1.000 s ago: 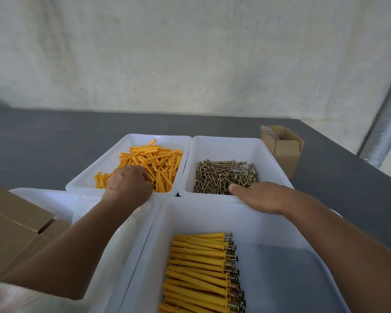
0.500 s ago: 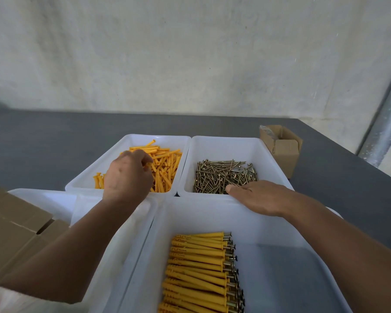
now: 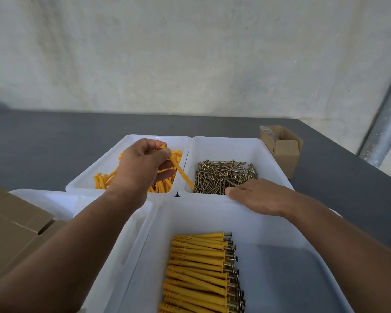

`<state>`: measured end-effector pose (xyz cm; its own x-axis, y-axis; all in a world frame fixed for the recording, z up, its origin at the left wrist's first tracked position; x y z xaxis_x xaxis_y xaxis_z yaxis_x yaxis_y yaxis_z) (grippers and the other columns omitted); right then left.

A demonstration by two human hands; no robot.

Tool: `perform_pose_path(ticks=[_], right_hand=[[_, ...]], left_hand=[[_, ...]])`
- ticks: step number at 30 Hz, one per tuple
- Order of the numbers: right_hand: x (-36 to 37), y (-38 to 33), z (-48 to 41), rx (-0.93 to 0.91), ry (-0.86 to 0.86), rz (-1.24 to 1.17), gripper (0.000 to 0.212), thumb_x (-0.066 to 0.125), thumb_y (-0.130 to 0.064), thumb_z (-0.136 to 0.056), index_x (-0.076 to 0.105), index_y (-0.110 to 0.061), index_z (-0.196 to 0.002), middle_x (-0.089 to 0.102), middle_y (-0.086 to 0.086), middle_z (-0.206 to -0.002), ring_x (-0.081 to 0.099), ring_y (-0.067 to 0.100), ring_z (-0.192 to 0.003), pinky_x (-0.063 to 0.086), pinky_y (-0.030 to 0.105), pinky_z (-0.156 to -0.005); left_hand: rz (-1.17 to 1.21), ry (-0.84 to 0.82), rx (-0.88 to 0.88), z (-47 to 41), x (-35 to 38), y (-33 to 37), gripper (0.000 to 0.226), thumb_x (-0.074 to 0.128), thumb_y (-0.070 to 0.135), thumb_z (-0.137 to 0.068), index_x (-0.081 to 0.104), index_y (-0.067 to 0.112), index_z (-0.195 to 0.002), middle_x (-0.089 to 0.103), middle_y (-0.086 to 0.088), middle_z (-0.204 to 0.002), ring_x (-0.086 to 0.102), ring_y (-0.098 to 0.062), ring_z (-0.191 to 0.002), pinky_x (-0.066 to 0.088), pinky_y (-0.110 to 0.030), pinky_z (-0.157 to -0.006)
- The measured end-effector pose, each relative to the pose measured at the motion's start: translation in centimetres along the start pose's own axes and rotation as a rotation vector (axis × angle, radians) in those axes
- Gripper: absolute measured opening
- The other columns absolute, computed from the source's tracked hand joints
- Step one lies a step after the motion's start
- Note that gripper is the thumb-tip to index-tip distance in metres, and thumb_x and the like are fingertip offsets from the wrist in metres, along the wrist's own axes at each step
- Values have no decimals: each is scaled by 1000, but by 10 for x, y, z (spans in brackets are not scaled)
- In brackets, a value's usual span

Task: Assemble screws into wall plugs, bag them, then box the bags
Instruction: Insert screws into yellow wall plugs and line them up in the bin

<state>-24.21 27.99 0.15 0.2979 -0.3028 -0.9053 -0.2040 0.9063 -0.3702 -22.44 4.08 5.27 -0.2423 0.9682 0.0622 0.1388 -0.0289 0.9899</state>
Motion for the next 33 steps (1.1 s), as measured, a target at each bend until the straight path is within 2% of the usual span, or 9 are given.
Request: perform_pose_path(ticks=[2, 4, 6, 10, 16, 21, 26, 30, 33], right_hand=[[0, 0, -1, -18, 14, -9, 52, 28, -61, -99, 67, -26, -95, 65, -4, -96, 59, 17, -98, 46, 37, -91], [0, -1, -3, -44, 45, -3, 52, 30, -59, -99, 55, -23, -71, 55, -5, -74, 54, 13, -77, 42, 32, -74], [1, -3, -5, -66, 64, 13, 54, 30, -59, -99, 46, -22, -63, 49, -5, -67, 48, 11, -66, 36, 30, -66], [5, -7, -6, -84, 76, 59, 53, 27, -65, -97, 51, -28, -67, 53, -8, -72, 51, 9, -73, 39, 32, -70], [8, -9, -10, -97, 90, 56, 80, 25, -77, -89, 69, -10, -89, 54, -1, -70, 55, 15, -71, 41, 33, -69], [11, -13, -13, -108, 92, 127, 75, 14, -77, -89, 68, -30, -112, 67, -4, -101, 58, 15, -96, 46, 36, -85], [12, -12, -13, -124, 123, 151, 66, 15, -77, -90, 54, -28, -67, 58, -4, -73, 55, 11, -75, 38, 31, -65], [13, -12, -13, -140, 148, 152, 65, 15, -75, -91, 58, -31, -70, 60, -4, -72, 57, 10, -75, 37, 29, -61], [12, -12, -15, -123, 173, 157, 76, 12, -73, -92, 54, -17, -66, 53, -1, -64, 54, 14, -67, 36, 30, -60]], left_hand=[[24, -31, -40, 1, 2, -3, 4, 58, 6, -94, 61, 8, -95, 66, -9, -79, 68, -13, -64, 59, -29, -60], [38, -58, -67, 1, 4, -5, 4, 57, 6, -95, 61, 8, -95, 68, -10, -79, 69, -14, -66, 59, -30, -60], [49, -83, -88, 2, 6, -6, 4, 57, 6, -95, 61, 7, -95, 68, -11, -80, 70, -15, -67, 58, -30, -59], [7, -119, -105, 3, 9, -9, 5, 57, 6, -95, 61, 8, -93, 67, -13, -80, 70, -15, -66, 58, -30, -59], [-17, -159, -104, 6, 15, -12, 5, 57, 6, -95, 61, 6, -93, 63, -12, -78, 67, -15, -66, 57, -28, -56], [-48, -174, -100, 9, 17, -12, 3, 59, 7, -94, 62, 6, -94, 63, -12, -77, 68, -14, -64, 57, -29, -56], [-72, -197, -95, 10, 18, -14, 2, 60, 7, -93, 63, 6, -94, 62, -11, -77, 68, -13, -64, 57, -28, -56], [-87, -217, -91, 10, 20, -16, 2, 61, 7, -93, 63, 7, -93, 62, -12, -78, 68, -13, -62, 57, -28, -57], [-97, -227, -89, 9, 22, -17, 3, 61, 8, -93, 63, 7, -93, 63, -11, -79, 68, -14, -64, 57, -30, -59]])
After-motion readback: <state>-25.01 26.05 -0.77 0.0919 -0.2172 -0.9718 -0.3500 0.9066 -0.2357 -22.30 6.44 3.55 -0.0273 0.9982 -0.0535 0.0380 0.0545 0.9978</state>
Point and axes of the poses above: each hand's wrist, its own z-axis away from the middle knuckle, its own x-axis out of the palm, y = z × x, the point moved 5 cm from there along -z, towards the middle knuckle
